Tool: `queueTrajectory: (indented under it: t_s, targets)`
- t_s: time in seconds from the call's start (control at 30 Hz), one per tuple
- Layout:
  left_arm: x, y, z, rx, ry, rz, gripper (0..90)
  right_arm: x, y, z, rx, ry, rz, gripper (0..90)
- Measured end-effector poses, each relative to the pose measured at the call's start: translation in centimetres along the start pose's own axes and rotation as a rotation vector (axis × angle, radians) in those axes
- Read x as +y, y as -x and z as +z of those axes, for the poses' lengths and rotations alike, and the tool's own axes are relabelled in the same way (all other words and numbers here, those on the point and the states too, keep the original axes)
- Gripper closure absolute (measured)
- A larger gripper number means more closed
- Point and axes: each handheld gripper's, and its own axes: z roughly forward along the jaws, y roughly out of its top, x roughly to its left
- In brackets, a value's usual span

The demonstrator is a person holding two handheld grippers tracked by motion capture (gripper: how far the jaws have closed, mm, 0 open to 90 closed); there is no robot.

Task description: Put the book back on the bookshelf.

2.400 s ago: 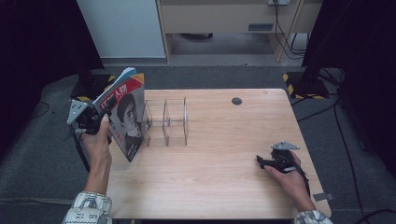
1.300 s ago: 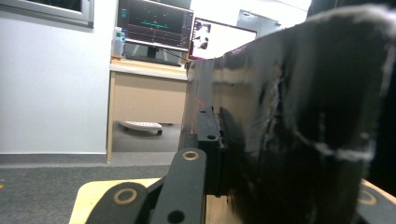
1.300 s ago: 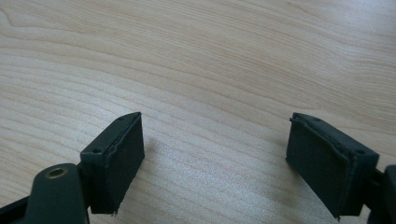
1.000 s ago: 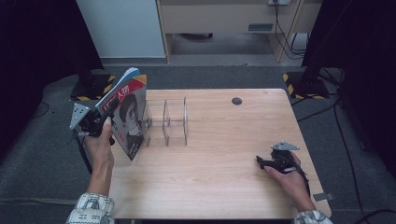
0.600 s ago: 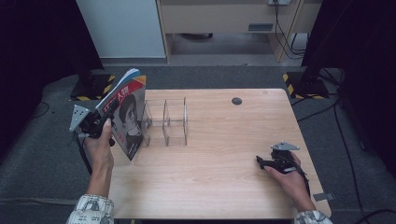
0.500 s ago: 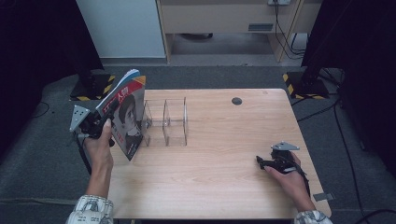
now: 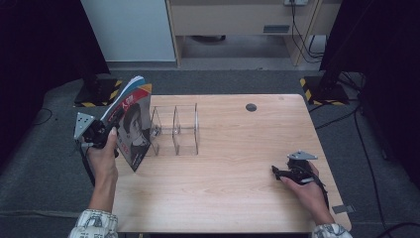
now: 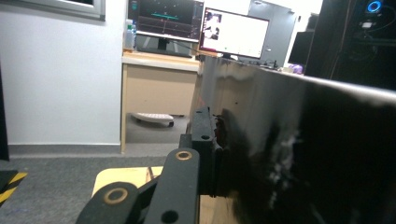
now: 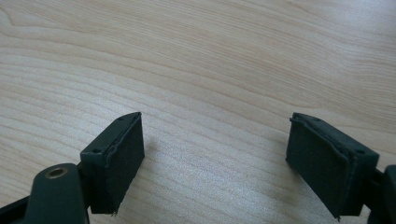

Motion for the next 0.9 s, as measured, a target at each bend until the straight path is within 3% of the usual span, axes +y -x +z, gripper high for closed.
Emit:
queueTrajectory:
  t_s: [0.5, 0.9]
  targets:
    - [-0.07, -0.11, -0.17, 0.031, -0.031, 0.0, 70.5, -0.02, 0.02, -0.01, 0.001, 0.0, -0.005, 19.3]
    - [-0.27, 0.06, -0.37, 0.059, -0.035, -0.006, 54.6, -0.02, 0.02, -0.01, 0.001, 0.001, -0.005, 19.4]
